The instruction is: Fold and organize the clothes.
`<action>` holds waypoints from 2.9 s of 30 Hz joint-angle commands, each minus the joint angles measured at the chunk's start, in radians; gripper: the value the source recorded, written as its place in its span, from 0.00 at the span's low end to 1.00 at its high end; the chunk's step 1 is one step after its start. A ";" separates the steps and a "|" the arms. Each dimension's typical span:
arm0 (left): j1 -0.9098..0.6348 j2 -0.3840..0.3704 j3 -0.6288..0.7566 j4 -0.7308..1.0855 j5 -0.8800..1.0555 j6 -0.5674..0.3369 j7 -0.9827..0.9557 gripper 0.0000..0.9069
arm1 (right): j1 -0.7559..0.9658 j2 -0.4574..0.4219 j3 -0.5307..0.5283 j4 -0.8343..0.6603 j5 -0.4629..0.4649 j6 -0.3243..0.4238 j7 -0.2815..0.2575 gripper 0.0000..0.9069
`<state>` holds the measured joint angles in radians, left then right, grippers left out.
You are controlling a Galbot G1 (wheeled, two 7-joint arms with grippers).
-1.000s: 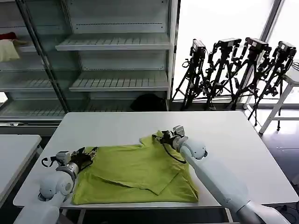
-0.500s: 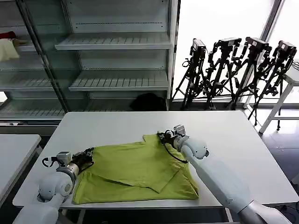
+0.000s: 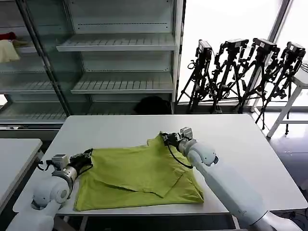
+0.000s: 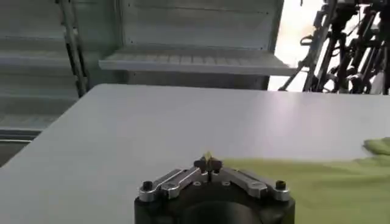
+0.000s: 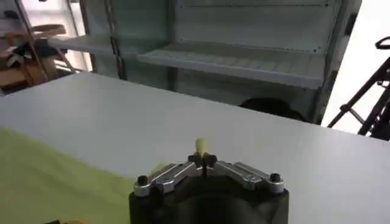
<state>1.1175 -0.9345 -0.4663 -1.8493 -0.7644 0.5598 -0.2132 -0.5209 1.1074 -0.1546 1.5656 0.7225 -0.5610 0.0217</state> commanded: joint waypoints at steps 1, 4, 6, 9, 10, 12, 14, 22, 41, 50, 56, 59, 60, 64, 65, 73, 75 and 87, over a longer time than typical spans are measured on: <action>0.091 0.023 -0.046 -0.104 0.001 -0.006 0.008 0.00 | -0.067 -0.051 0.012 0.153 0.028 0.000 0.019 0.00; 0.150 0.039 -0.072 -0.157 0.013 -0.006 0.013 0.00 | -0.118 -0.092 0.028 0.217 0.039 -0.003 0.018 0.00; 0.175 0.045 -0.086 -0.179 0.020 -0.004 0.010 0.00 | -0.147 -0.125 0.045 0.262 0.043 -0.004 0.013 0.00; 0.218 0.057 -0.101 -0.218 0.030 -0.004 0.014 0.00 | -0.203 -0.177 0.087 0.311 0.055 -0.004 0.009 0.00; 0.229 0.058 -0.105 -0.233 0.035 -0.005 0.021 0.00 | -0.213 -0.190 0.098 0.335 0.059 -0.004 0.007 0.00; 0.263 0.058 -0.113 -0.263 0.056 -0.006 0.035 0.00 | -0.267 -0.233 0.143 0.399 0.062 -0.002 -0.004 0.00; 0.283 0.056 -0.119 -0.281 0.077 -0.010 0.049 0.00 | -0.299 -0.255 0.171 0.432 0.061 0.002 -0.011 0.00; 0.327 0.059 -0.138 -0.290 0.158 -0.019 0.082 0.00 | -0.452 -0.325 0.257 0.543 0.056 0.020 -0.022 0.00; 0.444 0.024 -0.173 -0.359 0.283 -0.019 0.105 0.00 | -0.585 -0.361 0.292 0.622 0.031 0.039 -0.032 0.00; 0.464 0.014 -0.192 -0.374 0.326 -0.012 0.107 0.00 | -0.592 -0.383 0.308 0.621 0.034 0.049 -0.043 0.00; 0.466 0.013 -0.188 -0.364 0.328 -0.013 0.108 0.00 | -0.613 -0.386 0.312 0.647 0.036 0.045 -0.037 0.00; 0.463 0.007 -0.171 -0.359 0.338 -0.015 0.107 0.00 | -0.617 -0.383 0.311 0.638 0.033 0.047 -0.034 0.00; 0.463 0.006 -0.166 -0.356 0.344 -0.017 0.107 0.00 | -0.619 -0.381 0.311 0.637 0.034 0.047 -0.034 0.00; 0.463 0.002 -0.166 -0.339 0.348 -0.019 0.105 0.00 | -0.631 -0.380 0.320 0.655 0.035 0.044 -0.031 0.00; 0.465 0.002 -0.169 -0.338 0.348 -0.020 0.105 0.00 | -0.631 -0.380 0.325 0.660 0.036 0.043 -0.032 0.00; 0.490 -0.014 -0.165 -0.346 0.374 -0.031 0.106 0.00 | -0.663 -0.389 0.333 0.665 0.041 0.035 -0.031 0.00; 0.491 -0.018 -0.159 -0.341 0.378 -0.033 0.103 0.01 | -0.677 -0.383 0.331 0.659 0.027 0.042 -0.028 0.00; 0.473 -0.022 -0.127 -0.322 0.410 -0.047 0.096 0.02 | -0.723 -0.311 0.311 0.651 0.009 0.055 0.109 0.12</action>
<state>1.5919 -0.9552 -0.6008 -2.1800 -0.3692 0.5187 -0.1154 -1.2244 0.7706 0.1562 2.2160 0.7348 -0.5082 0.0624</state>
